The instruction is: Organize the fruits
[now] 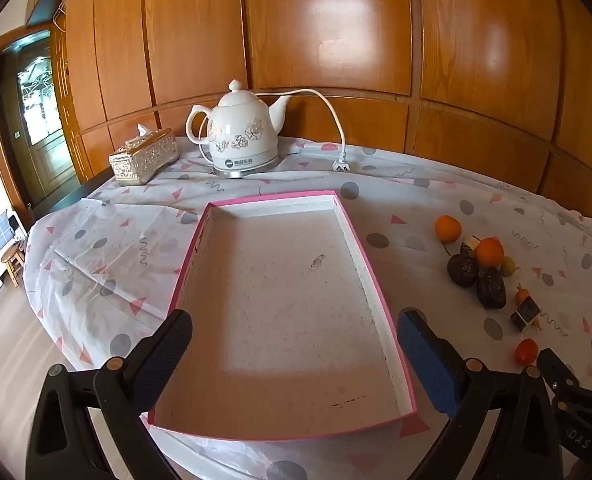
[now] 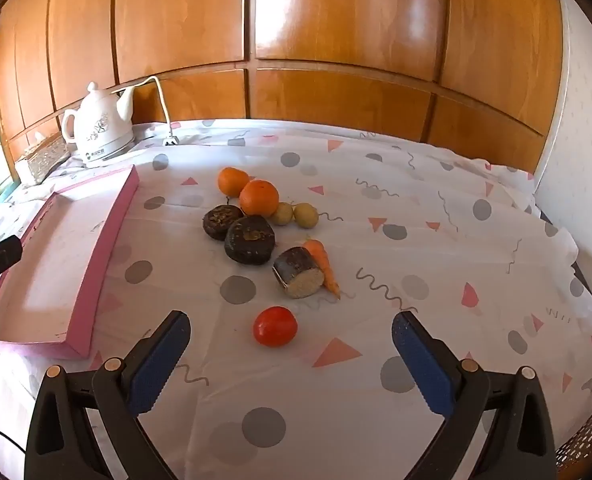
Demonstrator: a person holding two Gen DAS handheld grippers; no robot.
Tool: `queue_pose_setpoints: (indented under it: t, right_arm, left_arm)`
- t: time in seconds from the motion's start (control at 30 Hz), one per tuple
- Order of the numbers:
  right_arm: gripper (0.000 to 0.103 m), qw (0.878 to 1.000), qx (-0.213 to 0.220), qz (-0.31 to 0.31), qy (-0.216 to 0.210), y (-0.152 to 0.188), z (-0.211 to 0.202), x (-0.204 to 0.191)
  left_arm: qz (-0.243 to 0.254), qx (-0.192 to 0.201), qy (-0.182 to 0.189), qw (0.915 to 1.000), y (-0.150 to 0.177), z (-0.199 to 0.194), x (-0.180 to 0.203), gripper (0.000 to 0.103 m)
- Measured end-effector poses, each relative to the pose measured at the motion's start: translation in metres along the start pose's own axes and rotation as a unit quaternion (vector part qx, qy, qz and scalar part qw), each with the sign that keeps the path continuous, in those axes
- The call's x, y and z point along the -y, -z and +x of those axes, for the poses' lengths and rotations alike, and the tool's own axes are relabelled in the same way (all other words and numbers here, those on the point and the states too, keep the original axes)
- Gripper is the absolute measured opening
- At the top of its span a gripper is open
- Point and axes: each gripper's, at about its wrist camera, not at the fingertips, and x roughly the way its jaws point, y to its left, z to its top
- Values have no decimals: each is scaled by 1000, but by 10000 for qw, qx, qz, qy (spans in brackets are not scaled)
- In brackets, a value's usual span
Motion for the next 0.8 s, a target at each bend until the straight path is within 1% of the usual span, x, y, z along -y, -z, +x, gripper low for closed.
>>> queue_pose_setpoints:
  t: [0.03,0.13,0.2,0.23,0.43,0.8]
  right_arm:
    - [103,10000,72,9,11,1,0,0]
    - [102,10000,73,28,13,4,2,2]
    - [102,10000,95,19,20,-1,-8,-7]
    - [103,10000,87,12,13,-3,-9,-8]
    - [103,9998,151,-104,-78,-2,-14,-12]
    - [102,9995,239,-199,-52,-7,-26,-18]
  left_arm:
    - [-100,-89,54,9999,0,1,-1,103]
    - [-75,-48,37,10000,-2,1,-2,103]
    - [-87,-29,37,10000,-3,1,-3,103]
    - [-94,42,39,9999,3,-6,-3,103]
    - [-50,33,11,10000,-1,-8,-3,103]
    - [-38,146,64,9999,2,-19,-2,103]
